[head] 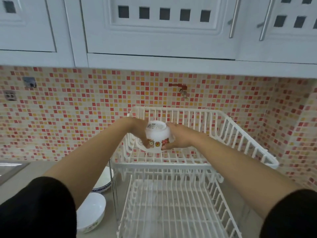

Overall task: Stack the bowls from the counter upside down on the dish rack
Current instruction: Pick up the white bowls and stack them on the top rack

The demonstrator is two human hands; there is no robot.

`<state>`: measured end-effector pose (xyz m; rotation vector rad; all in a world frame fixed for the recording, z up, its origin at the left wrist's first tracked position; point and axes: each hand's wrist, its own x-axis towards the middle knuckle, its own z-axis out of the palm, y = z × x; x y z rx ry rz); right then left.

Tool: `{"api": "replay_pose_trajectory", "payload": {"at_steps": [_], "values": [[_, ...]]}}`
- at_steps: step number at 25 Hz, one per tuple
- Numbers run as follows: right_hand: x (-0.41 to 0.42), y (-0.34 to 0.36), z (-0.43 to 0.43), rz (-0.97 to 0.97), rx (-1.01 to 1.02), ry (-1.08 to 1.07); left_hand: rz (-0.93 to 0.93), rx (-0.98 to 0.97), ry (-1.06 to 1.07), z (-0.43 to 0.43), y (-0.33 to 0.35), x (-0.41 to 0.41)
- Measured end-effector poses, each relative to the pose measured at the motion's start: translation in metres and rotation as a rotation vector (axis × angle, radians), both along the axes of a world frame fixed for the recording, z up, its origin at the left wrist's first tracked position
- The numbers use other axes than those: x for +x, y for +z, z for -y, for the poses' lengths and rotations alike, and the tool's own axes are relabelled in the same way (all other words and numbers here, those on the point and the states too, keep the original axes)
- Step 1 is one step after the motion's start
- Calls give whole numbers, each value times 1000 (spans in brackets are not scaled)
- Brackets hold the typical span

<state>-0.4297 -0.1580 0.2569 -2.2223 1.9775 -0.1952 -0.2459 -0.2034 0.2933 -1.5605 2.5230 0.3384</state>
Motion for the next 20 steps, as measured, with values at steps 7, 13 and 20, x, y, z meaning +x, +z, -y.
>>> {"api": "replay_pose_trajectory", "payload": {"at_steps": [7,13,20], "values": [[38,43,-16,21,-76,4,-112,-154,-24,-19,35,44],[196,41,-18,139,-400,205,-224,-312,238,-20,18,190],[355,-129,-37,174,3,251,-64,-42,506,-64,-169,359]]}}
